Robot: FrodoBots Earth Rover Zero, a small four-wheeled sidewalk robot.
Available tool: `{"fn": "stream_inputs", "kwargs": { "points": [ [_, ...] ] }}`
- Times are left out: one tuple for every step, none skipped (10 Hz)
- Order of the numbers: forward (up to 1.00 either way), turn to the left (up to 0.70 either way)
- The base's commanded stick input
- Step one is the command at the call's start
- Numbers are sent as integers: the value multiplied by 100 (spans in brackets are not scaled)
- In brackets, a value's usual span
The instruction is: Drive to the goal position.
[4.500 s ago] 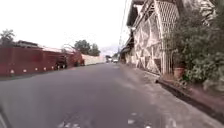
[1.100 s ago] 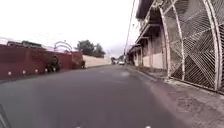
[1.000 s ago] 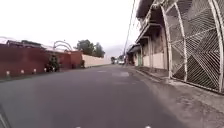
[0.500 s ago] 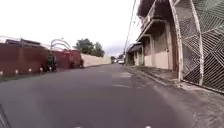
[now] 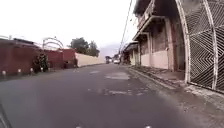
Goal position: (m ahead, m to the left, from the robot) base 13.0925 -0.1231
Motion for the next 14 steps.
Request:
{"fn": "stream_inputs", "kwargs": {
  "points": [
    [100, 0],
    [100, 0],
    [100, 0],
    [100, -21],
    [100, -27],
    [100, -8],
    [100, 0],
    [100, 0],
    [100, 0],
    [100, 0],
    [100, 0],
    [100, 0],
    [100, 0],
    [100, 0]
  ]
}}
